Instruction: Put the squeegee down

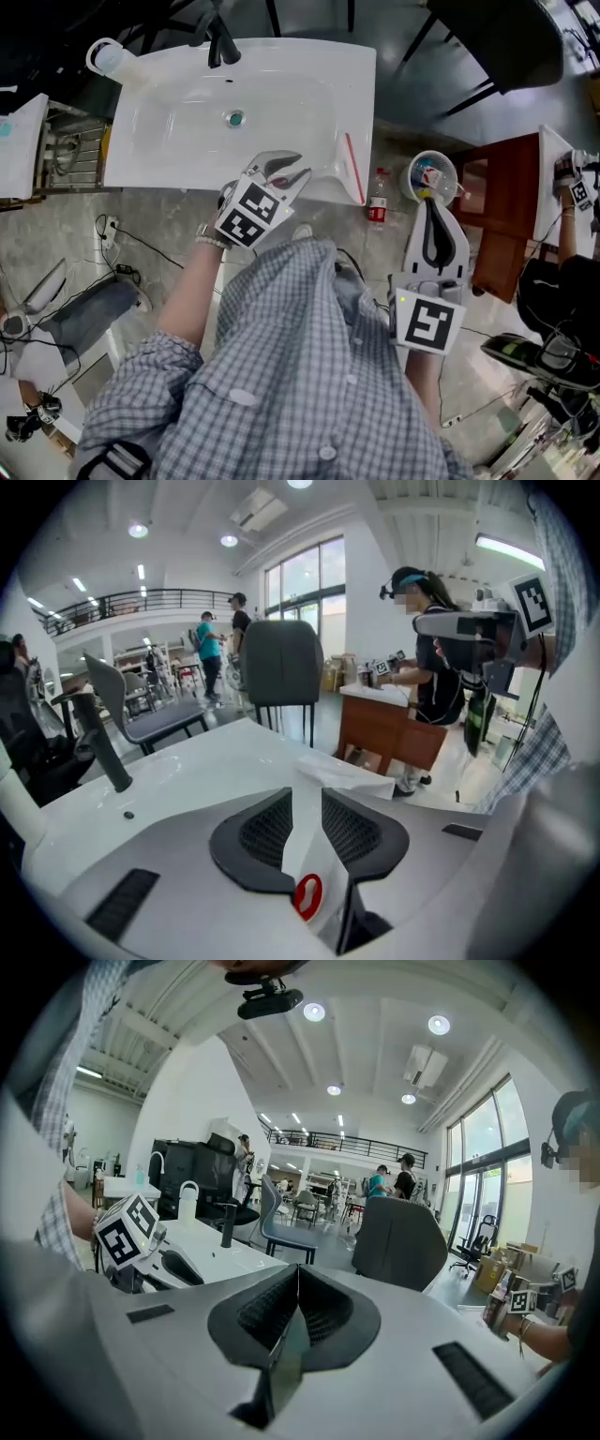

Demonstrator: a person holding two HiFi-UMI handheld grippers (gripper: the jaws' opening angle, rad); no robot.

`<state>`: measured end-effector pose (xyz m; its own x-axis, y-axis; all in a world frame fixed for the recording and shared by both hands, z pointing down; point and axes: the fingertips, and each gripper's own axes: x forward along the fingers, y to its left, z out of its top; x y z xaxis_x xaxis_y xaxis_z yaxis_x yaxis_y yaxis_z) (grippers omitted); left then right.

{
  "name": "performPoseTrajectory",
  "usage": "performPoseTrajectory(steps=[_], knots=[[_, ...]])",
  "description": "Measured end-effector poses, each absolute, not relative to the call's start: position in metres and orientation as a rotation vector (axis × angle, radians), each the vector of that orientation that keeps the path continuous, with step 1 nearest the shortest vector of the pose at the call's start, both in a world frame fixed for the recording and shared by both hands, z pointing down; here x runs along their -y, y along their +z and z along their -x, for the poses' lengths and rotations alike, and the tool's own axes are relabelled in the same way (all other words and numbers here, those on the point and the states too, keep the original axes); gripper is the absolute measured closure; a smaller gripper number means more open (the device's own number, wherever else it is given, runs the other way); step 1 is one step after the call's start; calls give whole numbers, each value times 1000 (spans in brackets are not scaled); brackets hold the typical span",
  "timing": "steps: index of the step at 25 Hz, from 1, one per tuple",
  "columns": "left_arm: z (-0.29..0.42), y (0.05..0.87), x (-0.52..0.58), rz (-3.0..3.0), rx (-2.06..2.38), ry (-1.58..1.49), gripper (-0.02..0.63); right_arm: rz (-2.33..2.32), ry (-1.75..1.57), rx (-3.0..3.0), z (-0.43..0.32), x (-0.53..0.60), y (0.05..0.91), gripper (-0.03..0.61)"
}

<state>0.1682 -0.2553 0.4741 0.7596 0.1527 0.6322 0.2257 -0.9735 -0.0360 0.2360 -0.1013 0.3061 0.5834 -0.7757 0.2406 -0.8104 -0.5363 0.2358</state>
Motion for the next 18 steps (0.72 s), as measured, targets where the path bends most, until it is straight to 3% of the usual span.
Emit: performPoseTrajectory(steps=[8,18], knots=[[-164,446,280,2957,43,-875,603,-2463,126,1382,-233,113,303,569],[-144,406,286,2987,-80,-723,606,-2420,37,1517,-215,134,295,569]])
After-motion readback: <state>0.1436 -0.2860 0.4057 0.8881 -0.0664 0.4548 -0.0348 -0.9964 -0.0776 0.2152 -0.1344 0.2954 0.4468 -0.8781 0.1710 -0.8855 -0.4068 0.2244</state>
